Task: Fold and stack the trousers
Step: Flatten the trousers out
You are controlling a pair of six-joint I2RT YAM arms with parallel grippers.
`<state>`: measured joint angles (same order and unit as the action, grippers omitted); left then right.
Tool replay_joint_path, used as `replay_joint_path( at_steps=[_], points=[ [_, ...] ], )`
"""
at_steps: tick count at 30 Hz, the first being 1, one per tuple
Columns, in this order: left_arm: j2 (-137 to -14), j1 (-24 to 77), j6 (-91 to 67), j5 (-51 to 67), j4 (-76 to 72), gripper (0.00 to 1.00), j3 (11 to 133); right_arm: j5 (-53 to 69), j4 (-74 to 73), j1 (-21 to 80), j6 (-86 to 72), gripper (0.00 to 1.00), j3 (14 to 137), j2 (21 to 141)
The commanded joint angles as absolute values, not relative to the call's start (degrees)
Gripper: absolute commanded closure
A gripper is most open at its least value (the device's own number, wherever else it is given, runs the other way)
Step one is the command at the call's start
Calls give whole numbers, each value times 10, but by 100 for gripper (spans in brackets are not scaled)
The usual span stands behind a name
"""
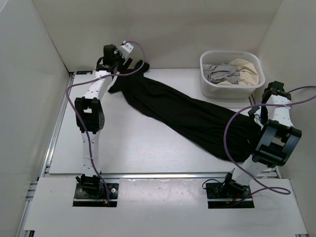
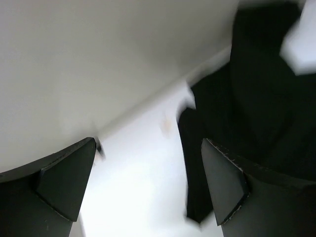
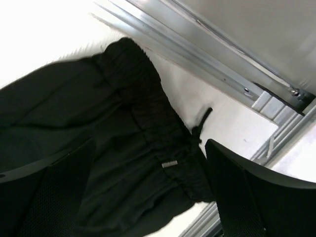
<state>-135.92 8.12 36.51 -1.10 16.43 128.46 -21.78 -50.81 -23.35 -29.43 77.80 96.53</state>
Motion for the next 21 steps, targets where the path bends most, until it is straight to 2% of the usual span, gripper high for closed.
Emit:
replay_joint_path(
  at_steps=[1, 3, 6, 9, 13, 18, 19, 21],
  points=[
    [-1262, 21, 297, 1, 229, 0, 1197, -223, -547, -233, -276, 4, 800, 890],
    [-1254, 9, 284, 22, 248, 0, 1147, -223, -573, -233, -276, 3, 794, 856],
    [-1280, 3, 265, 22, 289, 0, 1139, -203, -595, -233, -291, 3, 756, 819],
    [-1335, -3, 239, 11, 301, 0, 1182, -157, -601, -238, -300, 1, 687, 785],
    [-1402, -10, 233, 63, 314, 0, 1229, -105, -591, -245, -312, 1, 586, 757],
    [-1407, -4, 247, 120, 331, 0, 1202, -37, -545, -259, -323, 1, 482, 721],
    [-1407, -4, 247, 120, 331, 3, 1191, -28, -536, -259, -328, 1, 456, 714],
    [-1414, -4, 247, 126, 338, 28, 1186, -28, -528, -259, -328, 1, 439, 714]
  ],
)
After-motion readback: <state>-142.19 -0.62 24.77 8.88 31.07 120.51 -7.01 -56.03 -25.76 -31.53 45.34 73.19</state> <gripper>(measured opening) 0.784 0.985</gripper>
